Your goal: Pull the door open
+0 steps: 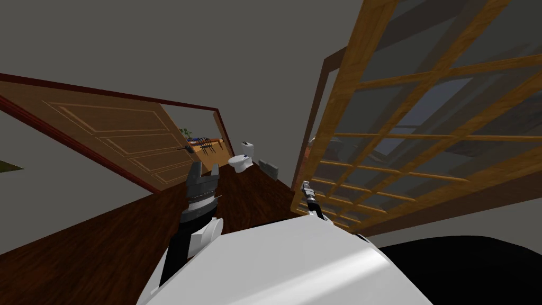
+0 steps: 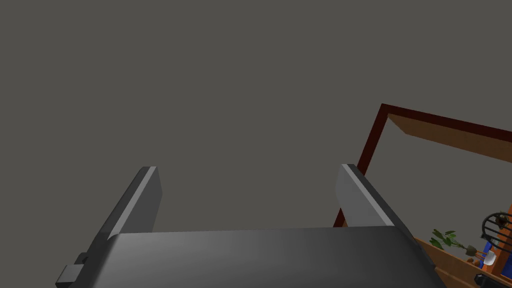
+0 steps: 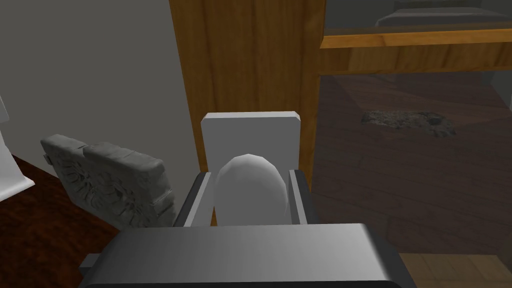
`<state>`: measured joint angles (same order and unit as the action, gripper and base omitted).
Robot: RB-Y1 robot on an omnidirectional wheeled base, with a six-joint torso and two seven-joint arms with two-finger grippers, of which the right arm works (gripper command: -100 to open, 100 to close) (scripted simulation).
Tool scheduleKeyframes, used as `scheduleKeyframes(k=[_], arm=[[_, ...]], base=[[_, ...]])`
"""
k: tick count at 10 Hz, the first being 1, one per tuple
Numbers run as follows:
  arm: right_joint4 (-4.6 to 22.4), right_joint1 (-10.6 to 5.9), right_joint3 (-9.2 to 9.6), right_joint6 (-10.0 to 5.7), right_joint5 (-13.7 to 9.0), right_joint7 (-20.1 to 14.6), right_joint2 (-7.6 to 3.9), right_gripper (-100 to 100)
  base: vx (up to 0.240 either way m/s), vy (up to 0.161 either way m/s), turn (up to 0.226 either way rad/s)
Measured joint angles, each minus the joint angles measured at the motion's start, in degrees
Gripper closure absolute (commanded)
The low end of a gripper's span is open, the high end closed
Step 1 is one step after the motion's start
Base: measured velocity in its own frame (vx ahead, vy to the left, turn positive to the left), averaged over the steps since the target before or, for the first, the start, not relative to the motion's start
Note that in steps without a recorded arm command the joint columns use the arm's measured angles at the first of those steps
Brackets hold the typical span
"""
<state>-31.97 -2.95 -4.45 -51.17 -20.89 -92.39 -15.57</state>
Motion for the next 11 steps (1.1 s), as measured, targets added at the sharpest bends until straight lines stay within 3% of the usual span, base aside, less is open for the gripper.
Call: scheduleKeyframes(k=[4,6,7,8,11], arm=[[-1.3,0.96,2.04,0.28,1.4,-1.5,-0.44,100],[-1.4,0.88,3.15,-0.41,2.2,-2.6,-0.97,100],[-3.0,1.88,3.76,-0.08,2.7,-3.0,-1.17,100],[-1.9,1.45,4.57,-0.62,3.2,-3.7,-1.38,100],[-2.8,2.32,6.83,-1.02,4.8,-5.8,-2.30,100]], base=[[-0.174,-0.003,0.043],[-0.245,-0.009,0.061],[-0.230,-0.032,0.054],[-0.268,-0.041,0.078],[-0.174,-0.017,0.046]])
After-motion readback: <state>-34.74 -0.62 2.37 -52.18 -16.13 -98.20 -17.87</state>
